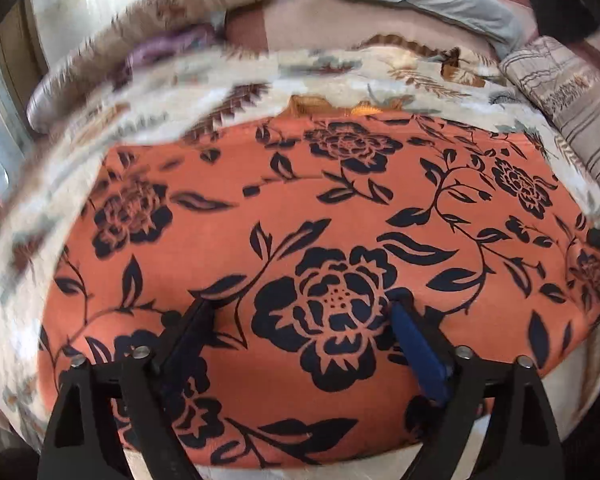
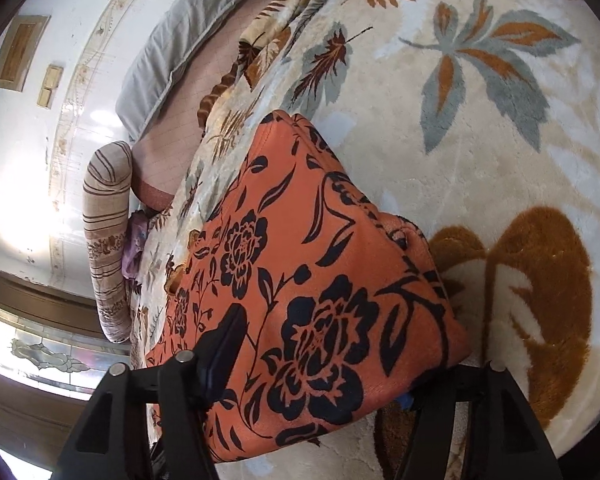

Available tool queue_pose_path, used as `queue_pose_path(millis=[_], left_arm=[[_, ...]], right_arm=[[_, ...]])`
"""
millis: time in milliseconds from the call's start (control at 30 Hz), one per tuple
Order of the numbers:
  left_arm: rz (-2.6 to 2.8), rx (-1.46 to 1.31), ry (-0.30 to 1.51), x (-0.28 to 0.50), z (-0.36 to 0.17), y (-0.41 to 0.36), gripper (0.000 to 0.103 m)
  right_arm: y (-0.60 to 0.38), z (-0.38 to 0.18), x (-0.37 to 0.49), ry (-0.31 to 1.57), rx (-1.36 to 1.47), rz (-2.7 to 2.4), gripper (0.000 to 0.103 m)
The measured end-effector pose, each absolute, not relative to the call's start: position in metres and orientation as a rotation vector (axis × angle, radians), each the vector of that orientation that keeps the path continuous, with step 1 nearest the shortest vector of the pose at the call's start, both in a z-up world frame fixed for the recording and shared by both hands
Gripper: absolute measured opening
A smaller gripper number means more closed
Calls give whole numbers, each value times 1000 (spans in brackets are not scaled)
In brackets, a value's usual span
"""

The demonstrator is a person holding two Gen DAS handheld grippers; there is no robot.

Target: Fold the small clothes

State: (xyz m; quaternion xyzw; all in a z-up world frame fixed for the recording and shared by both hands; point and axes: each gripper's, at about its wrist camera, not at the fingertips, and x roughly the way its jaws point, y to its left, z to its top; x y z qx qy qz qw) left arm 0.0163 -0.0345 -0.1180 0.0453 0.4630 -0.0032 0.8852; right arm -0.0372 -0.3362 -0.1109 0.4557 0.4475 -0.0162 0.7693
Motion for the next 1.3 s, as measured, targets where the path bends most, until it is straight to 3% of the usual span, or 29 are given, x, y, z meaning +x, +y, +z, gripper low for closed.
queue_pose_path(millis=[167, 233, 300, 467, 667, 1067, 1200, 1300], left_arm=[[-12, 72, 981, 19, -117, -32, 92], [-13, 72, 981, 18, -117, -31, 92], [-15, 69, 985, 18, -116, -32, 92], [-21, 63, 989, 20, -117, -30, 92], [-32, 63, 985, 19, -116, -29, 92], [-35, 55, 986, 16, -115, -28, 92], [-69, 2, 992, 17, -107, -19, 92], [-58, -110, 932, 13, -76, 18, 92]], right_arm=[[-335, -114, -29, 980, 966, -35, 63], [-333, -114, -25, 1000, 935, -45, 32], [-333, -116, -23, 1016, 929, -44, 30], [-331, -114, -21, 1031, 900, -56, 30], [-335, -117, -24, 1023, 957, -56, 38], [-334, -118, -22, 1030, 920, -44, 35], [-327, -101, -16, 1018, 838, -35, 21], [-308, -61, -8, 948, 726, -4, 18]])
